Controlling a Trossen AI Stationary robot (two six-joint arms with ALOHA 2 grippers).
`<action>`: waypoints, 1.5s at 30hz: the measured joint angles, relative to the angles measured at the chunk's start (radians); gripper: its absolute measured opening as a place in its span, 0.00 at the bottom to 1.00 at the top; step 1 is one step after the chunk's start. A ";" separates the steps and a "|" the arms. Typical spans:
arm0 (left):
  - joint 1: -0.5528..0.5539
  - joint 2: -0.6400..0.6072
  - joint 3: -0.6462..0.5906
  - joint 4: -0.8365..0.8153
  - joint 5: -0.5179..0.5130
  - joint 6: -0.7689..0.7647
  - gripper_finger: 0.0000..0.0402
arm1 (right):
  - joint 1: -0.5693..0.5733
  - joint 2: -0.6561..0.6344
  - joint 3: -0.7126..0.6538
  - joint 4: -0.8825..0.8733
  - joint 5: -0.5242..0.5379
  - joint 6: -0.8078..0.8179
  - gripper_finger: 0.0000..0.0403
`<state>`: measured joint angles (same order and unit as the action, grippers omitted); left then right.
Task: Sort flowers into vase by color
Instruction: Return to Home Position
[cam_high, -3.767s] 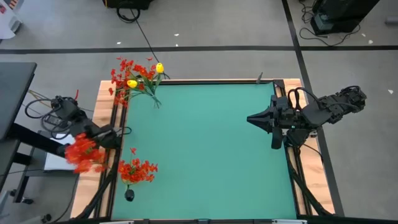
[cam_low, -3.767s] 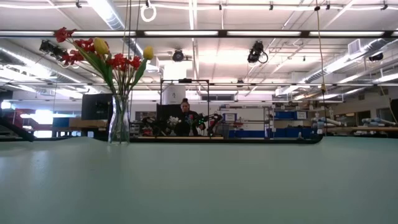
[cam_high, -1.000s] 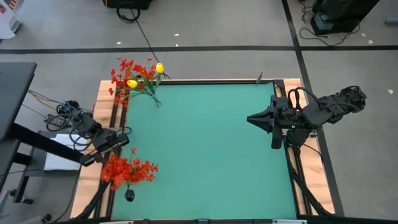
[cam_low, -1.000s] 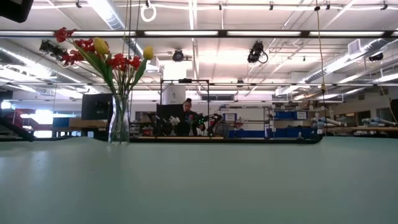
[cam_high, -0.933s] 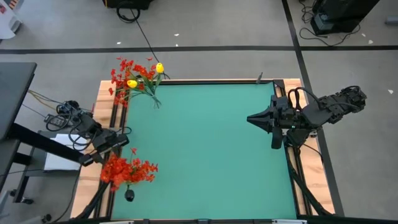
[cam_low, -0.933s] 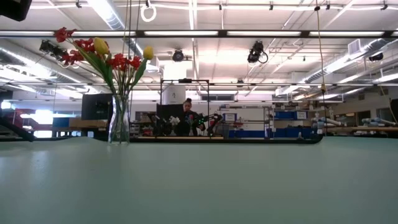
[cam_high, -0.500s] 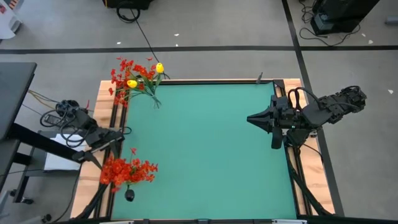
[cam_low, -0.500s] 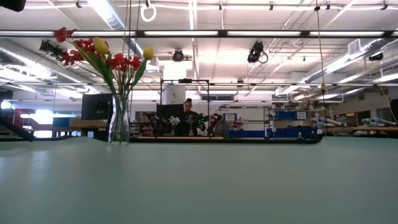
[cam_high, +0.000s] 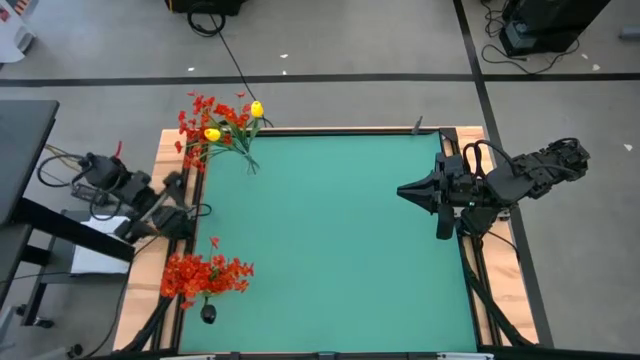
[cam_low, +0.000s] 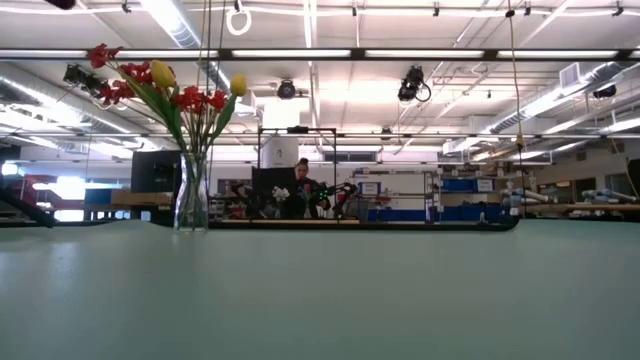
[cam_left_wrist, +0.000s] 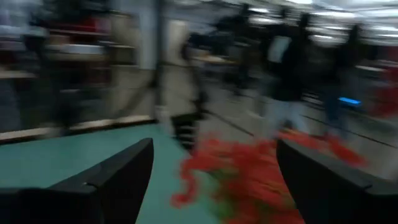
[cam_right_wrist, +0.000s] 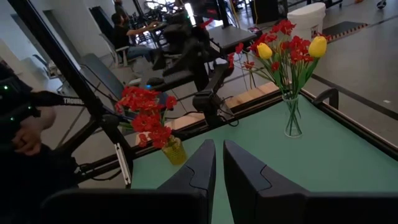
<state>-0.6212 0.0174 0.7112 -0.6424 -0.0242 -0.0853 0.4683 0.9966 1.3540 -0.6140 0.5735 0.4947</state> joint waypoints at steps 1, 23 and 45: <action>0.001 0.009 0.012 0.001 -0.055 0.003 0.85 | 0.000 0.000 0.000 0.000 0.000 0.000 0.10; 0.397 0.575 0.015 0.397 0.046 0.222 0.45 | 0.000 0.000 0.000 0.000 0.000 0.000 0.10; 0.577 0.263 -0.146 0.278 0.174 0.001 0.11 | 0.000 0.000 0.000 0.000 0.000 0.000 0.10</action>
<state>-0.0444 0.2808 0.5653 -0.3643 0.1493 -0.0843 0.4686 0.9966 1.3540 -0.6138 0.5733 0.4948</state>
